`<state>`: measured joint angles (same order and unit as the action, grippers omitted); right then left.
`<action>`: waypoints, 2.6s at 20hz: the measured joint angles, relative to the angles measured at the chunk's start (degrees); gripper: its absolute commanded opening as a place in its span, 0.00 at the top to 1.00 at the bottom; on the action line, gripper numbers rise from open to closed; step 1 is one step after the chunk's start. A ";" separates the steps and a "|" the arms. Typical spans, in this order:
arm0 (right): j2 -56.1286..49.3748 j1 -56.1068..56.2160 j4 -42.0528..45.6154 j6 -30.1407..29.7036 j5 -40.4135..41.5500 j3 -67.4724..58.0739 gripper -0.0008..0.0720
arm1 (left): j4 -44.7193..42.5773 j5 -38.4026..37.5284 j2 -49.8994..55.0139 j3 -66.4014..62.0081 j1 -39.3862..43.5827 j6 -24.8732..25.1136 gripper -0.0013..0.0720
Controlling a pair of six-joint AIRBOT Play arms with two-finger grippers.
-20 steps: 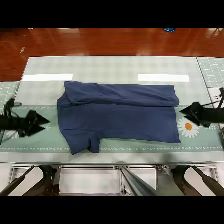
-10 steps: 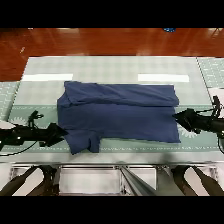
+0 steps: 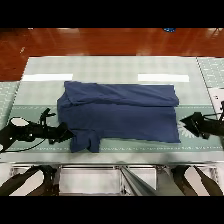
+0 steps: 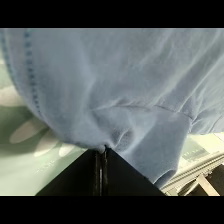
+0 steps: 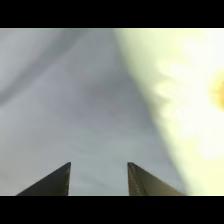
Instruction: Fold the shirts.
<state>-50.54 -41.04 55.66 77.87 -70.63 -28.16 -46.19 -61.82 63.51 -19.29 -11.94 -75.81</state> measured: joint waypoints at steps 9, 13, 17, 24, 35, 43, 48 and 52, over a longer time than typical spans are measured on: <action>-5.03 -0.20 8.35 4.02 -4.31 4.07 0.42 | 3.76 1.99 0.26 -0.15 0.52 1.18 0.95; -9.31 3.50 4.61 3.54 -2.05 4.42 0.44 | 4.50 2.45 0.31 -0.17 0.50 1.51 0.95; -12.57 6.69 -2.23 -0.59 2.82 4.28 0.96 | 4.70 3.26 0.35 -1.14 0.52 1.79 0.95; -13.75 7.89 -9.90 -7.10 1.05 -1.68 0.96 | 5.11 0.04 0.68 -13.33 -2.45 1.88 0.95; -29.62 14.51 -22.95 -11.76 7.48 -21.88 0.96 | 5.84 -1.25 26.86 -48.70 2.58 -2.91 0.95; -43.87 17.70 -23.80 -8.79 9.14 -39.34 0.74 | 5.88 -5.68 42.25 -67.67 4.07 -6.73 0.82; -47.41 18.99 -22.86 -8.41 9.38 -41.86 0.42 | 5.22 -7.45 45.62 -69.94 3.74 -6.03 0.29; -43.74 14.34 -20.98 -8.11 6.38 -42.32 0.42 | 4.11 -12.50 43.17 -70.38 -1.57 -6.36 0.30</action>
<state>-94.28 -26.70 34.68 69.76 -64.25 -70.48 -42.09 -74.32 106.67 -89.67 -13.52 -82.17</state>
